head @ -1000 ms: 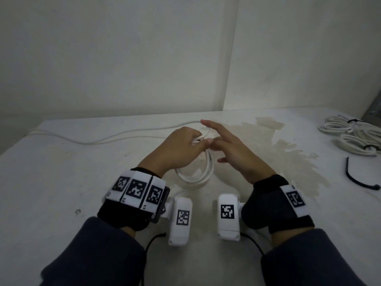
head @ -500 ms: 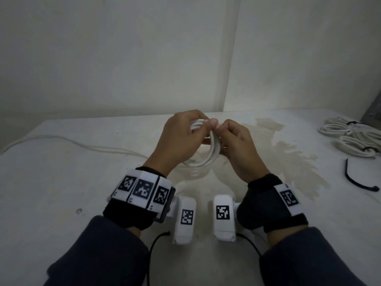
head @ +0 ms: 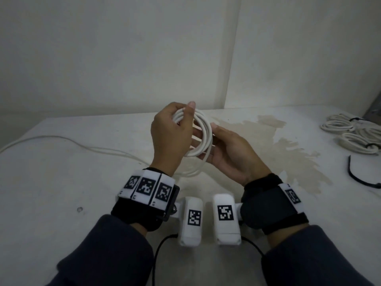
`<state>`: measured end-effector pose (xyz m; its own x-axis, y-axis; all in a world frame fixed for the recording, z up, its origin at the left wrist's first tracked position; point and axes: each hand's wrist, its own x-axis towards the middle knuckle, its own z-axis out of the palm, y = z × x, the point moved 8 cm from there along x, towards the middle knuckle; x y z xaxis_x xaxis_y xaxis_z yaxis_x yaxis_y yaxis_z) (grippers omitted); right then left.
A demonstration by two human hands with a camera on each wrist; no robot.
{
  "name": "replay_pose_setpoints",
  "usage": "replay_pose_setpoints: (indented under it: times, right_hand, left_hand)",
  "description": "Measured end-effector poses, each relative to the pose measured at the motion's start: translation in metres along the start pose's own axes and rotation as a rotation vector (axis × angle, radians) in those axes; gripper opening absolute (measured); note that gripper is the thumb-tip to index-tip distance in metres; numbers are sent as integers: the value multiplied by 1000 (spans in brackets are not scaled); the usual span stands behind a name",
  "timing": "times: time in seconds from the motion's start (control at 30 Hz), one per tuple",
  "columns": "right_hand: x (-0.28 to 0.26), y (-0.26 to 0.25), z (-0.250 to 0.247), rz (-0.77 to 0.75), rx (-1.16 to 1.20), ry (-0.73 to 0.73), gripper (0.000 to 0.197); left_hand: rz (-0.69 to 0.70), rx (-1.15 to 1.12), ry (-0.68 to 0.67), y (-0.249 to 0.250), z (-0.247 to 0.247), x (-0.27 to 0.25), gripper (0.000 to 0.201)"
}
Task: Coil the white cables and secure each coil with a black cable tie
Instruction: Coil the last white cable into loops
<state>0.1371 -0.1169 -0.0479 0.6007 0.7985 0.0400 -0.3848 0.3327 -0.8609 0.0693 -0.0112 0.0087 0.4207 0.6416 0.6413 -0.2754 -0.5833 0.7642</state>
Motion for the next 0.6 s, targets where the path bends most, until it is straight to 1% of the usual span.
replay_pose_setpoints:
  times: [0.03,0.1,0.2,0.3,0.37,0.47,0.6]
  right_hand:
    - [0,2,1,17,75,-22,39]
    - [3,6,2,43,153,-49,42]
    - [4,8,2,64,180,-69,44]
    - [3,7,6,72,183,-108,46]
    - [4,5,8,45,167,-125,43]
    - [3,5,7,32,140,-117,39]
    - [2,6,4,41,135,-61,38]
  left_hand:
    - [3,-2,14,2,0,-2,26]
    - [5,5,35,2,0,-5,25]
    - [-17,4,42,-1,3,-8,27]
    - [12,2,0,4,8,-10,28]
    - [22,-3,-31,7,12,-10,27]
    - [21,5,-62,6,15,-10,28]
    - [-41,1,-102,-3,19,-9,29]
